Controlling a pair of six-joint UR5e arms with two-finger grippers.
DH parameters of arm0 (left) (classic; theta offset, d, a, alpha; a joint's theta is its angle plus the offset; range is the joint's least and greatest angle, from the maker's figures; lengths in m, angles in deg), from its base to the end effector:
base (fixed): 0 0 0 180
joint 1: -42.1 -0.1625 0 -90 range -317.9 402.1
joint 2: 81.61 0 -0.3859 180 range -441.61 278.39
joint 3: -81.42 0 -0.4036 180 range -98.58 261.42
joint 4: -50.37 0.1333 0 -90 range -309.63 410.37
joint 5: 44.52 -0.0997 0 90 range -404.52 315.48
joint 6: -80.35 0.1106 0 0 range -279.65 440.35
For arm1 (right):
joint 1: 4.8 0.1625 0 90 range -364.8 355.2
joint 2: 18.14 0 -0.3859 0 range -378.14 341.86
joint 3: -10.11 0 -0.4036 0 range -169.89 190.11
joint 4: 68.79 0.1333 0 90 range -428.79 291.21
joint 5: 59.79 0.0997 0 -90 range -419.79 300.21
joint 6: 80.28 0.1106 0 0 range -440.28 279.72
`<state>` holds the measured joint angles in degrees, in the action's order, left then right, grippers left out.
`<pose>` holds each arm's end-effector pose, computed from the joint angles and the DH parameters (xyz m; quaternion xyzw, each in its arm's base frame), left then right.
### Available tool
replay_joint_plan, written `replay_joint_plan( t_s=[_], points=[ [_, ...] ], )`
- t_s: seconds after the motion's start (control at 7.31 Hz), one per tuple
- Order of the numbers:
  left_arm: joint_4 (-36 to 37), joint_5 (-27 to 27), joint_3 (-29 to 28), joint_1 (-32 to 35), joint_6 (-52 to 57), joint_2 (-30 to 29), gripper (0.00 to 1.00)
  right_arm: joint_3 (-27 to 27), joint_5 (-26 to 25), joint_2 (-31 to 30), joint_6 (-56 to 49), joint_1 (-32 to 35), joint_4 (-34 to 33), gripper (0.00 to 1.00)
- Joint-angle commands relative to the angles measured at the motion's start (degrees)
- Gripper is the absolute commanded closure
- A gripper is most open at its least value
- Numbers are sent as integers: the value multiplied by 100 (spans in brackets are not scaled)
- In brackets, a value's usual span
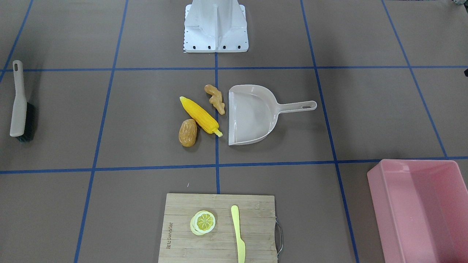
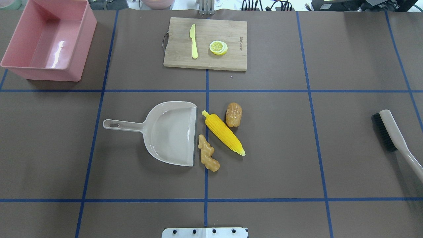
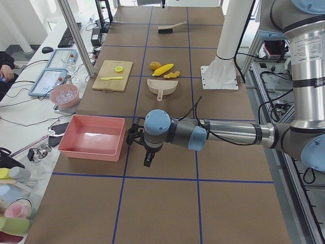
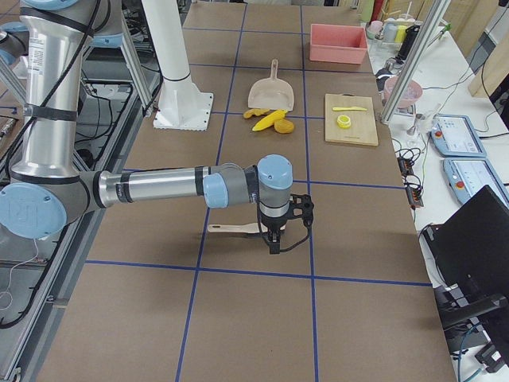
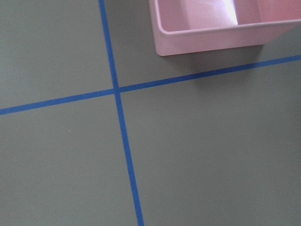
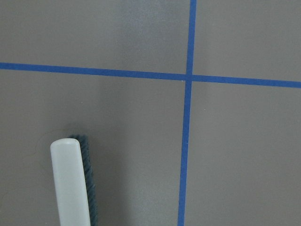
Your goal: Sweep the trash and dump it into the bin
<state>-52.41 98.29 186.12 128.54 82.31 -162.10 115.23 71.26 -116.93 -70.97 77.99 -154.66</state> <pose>-0.0169 -0.4556 0.5394 0.1337 0.4412 0.1120 0.8803 0.0030 -0.4594 0.5633 0.0343 -0.3578 -0.0149 0.9330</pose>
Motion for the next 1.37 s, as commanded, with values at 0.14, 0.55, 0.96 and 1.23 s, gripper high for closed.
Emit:
replay_joint_plan(
  t_s=[0.14, 0.55, 0.96, 1.23],
  points=[
    [-102, -7, 445, -1082, -56, -789, 2, 44, 35, 8, -9, 0, 10, 0],
    [-197, -69, 463, -1831, 41, -1819, 2, 298, 61, -18, -70, -9, -16, 0],
    [-207, -95, 507, -2366, 67, -2347, 2, 281, 150, -44, -9, -498, 1, 0],
    [-190, -104, 429, -2728, 1282, -2577, 2, 334, 167, 17, 410, -1008, 18, 0]
  ],
)
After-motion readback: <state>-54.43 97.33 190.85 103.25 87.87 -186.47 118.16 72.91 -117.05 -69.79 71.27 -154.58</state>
